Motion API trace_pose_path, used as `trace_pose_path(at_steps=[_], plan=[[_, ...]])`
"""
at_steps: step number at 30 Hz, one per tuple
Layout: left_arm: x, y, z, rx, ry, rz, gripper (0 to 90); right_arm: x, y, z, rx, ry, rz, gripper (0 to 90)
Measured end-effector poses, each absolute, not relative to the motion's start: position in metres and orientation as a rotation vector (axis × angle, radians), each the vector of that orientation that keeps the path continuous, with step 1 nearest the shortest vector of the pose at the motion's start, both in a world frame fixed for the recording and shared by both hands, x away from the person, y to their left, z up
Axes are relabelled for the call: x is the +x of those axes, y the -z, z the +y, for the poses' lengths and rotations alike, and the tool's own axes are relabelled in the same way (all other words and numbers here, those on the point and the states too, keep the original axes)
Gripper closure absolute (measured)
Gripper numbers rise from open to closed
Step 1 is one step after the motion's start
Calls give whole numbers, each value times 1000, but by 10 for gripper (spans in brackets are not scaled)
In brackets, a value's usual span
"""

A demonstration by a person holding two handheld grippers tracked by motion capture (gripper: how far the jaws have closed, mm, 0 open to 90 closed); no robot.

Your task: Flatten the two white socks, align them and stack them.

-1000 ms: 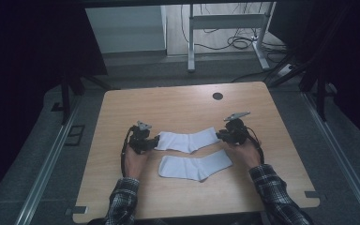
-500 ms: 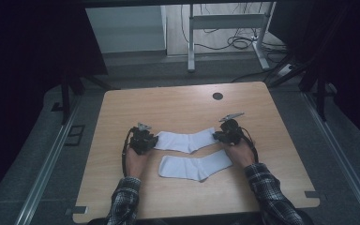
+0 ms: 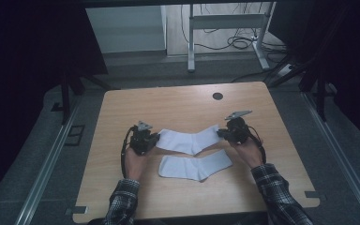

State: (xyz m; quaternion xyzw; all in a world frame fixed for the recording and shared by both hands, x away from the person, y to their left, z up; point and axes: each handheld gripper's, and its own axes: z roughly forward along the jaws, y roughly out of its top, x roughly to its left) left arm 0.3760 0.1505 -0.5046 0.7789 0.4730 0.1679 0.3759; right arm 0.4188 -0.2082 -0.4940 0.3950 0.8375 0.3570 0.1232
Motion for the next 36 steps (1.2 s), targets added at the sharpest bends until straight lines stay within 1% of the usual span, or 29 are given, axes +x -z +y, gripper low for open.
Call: trace_pose_path(at_steps=[6,12,21,24,29,36], plan=[[357,489,148,1998,-435,1160,835,401,474,-219,1105,-1069,2449,824],[334,482,144,2023,-429,1117,835,380,467,-229,1063,-1092,2466,825],[302,481,140,2049,-401,1080,835,354,465,-237,1030,-1091,2502,825],[293,484,138,2064,-404,1072,833,345,468,-239,1016,-1086,2526,825],[282,496,133,2098,-398,1067,831,342,478,-238,1016,-1057,2562,824],[283,510,127,2159,-418,1071,827,346,495,-231,1031,-977,2615,822]])
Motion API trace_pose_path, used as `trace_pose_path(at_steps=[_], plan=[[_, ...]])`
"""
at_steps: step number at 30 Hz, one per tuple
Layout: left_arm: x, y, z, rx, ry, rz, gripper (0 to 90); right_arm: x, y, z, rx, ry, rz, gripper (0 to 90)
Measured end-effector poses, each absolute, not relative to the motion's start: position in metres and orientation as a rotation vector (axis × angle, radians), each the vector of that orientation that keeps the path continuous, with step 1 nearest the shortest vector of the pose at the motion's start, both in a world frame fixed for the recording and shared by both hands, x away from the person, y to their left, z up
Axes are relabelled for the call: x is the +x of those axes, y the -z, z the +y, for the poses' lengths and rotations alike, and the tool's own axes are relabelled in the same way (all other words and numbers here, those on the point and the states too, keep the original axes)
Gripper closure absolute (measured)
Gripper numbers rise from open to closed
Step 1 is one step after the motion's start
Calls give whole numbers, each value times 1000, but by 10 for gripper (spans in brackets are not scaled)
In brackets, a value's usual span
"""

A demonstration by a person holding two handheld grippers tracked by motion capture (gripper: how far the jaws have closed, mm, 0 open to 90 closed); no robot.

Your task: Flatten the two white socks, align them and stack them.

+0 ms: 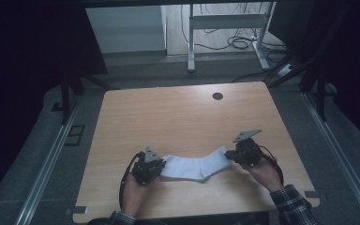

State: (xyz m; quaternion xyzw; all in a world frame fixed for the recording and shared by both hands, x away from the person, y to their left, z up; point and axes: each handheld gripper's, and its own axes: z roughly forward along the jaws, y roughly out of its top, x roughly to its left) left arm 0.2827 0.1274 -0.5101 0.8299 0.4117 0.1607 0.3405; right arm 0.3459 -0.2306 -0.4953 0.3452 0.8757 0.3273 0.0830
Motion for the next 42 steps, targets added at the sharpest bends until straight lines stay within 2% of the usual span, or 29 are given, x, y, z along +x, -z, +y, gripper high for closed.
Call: trace_pose_path(at_steps=[3,6,9,15,18,20,22,23,28,34,42], plan=[[283,516,125,2203,-451,1075,821,348,500,-229,1031,-950,2627,819],[283,523,123,2230,-482,1088,755,349,508,-229,1046,-913,2647,798],[283,520,125,2183,-522,1107,599,349,507,-232,1039,-923,2622,716],[289,518,129,2146,-503,1133,545,349,499,-234,1064,-978,2570,598],[287,520,129,2148,-503,1130,549,349,506,-229,1061,-952,2583,593],[284,518,128,2155,-511,1118,559,348,509,-225,1050,-923,2597,638],[281,515,127,2145,-499,1103,603,347,511,-223,1037,-903,2597,664],[280,515,127,2150,-491,1093,663,346,511,-222,1029,-892,2596,690],[283,522,121,2223,-501,1097,714,345,512,-222,1026,-888,2598,720],[284,522,120,2245,-509,1092,835,344,511,-222,1019,-899,2610,781],[282,500,125,2177,-541,1078,844,338,495,-223,1000,-968,2594,788]])
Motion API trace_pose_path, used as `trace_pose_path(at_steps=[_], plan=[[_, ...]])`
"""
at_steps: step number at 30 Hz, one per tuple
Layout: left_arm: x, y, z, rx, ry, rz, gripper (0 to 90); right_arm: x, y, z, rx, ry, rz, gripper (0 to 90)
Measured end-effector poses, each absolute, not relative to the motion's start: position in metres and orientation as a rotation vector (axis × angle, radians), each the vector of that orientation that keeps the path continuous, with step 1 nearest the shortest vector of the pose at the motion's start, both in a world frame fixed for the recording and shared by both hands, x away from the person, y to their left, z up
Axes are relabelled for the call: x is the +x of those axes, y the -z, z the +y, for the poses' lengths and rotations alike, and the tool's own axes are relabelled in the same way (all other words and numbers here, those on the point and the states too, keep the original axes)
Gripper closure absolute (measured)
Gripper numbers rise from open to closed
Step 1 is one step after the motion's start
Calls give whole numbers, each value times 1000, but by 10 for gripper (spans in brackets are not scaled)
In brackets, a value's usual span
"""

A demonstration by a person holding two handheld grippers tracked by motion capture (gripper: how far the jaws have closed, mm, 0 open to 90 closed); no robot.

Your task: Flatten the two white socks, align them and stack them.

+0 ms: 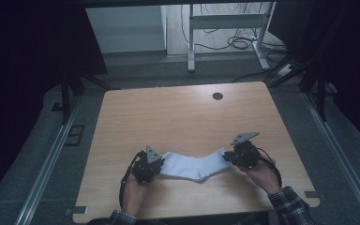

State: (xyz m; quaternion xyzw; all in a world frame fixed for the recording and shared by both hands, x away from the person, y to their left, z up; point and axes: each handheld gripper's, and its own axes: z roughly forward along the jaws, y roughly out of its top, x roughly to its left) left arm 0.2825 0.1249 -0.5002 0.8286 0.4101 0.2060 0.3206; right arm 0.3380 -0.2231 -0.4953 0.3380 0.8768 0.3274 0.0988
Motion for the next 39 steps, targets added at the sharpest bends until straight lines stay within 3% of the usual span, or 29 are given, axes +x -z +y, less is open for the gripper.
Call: trace_pose_path(at_steps=[6,8,10,11,13,19,21,22,26,39], plan=[[292,502,127,2185,-519,1109,840,339,494,-223,1002,-981,2600,785],[294,510,126,2212,-511,1121,808,342,502,-223,1019,-943,2616,746],[294,515,126,2198,-532,1145,674,344,507,-225,1029,-920,2605,656],[294,516,127,2198,-530,1151,562,345,507,-227,1054,-944,2601,571],[297,517,129,2195,-493,1177,510,346,507,-227,1067,-949,2604,559],[301,528,128,2198,-396,1204,543,349,519,-222,1085,-919,2635,627],[303,528,128,2195,-355,1196,629,350,518,-222,1102,-929,2641,695],[303,528,128,2191,-337,1191,731,350,518,-223,1110,-940,2648,753],[305,527,126,2190,-329,1179,815,350,517,-222,1104,-940,2647,781],[343,506,123,2129,-438,1159,829,373,498,-227,1131,-1018,2533,786]])
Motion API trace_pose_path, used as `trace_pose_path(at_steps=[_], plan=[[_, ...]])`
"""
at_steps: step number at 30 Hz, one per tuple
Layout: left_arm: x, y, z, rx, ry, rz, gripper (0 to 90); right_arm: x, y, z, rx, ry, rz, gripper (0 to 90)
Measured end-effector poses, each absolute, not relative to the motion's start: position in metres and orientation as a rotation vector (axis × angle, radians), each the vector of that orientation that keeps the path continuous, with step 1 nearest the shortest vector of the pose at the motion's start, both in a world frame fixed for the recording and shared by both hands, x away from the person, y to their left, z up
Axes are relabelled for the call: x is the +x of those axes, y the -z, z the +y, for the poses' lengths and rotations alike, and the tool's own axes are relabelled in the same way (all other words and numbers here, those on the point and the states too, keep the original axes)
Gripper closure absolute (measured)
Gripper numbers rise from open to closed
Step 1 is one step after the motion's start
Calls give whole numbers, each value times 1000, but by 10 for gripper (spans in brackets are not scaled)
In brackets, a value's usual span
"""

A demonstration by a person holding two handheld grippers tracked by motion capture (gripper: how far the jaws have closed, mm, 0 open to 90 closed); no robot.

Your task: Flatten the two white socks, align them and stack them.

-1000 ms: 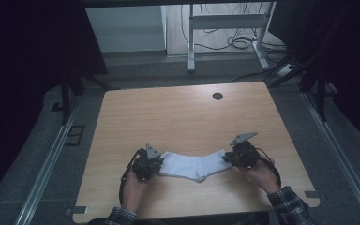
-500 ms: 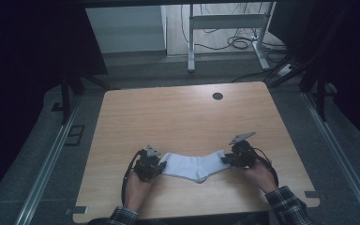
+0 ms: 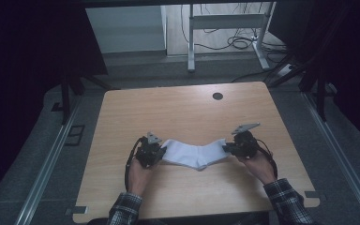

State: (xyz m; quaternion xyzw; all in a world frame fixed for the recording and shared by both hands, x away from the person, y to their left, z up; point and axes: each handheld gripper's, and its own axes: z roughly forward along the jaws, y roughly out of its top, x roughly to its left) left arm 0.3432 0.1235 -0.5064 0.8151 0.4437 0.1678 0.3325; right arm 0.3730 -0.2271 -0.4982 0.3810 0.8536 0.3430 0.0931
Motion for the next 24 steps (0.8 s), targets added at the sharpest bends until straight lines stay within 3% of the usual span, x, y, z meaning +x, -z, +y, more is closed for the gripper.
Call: trace_pose_path(at_steps=[16,20,24], plan=[[383,514,119,2134,-503,1210,810,418,506,-220,1190,-1003,2467,775],[383,521,118,2167,-509,1216,769,420,513,-220,1191,-989,2469,763],[384,526,119,2183,-524,1233,660,421,519,-222,1198,-963,2464,708]])
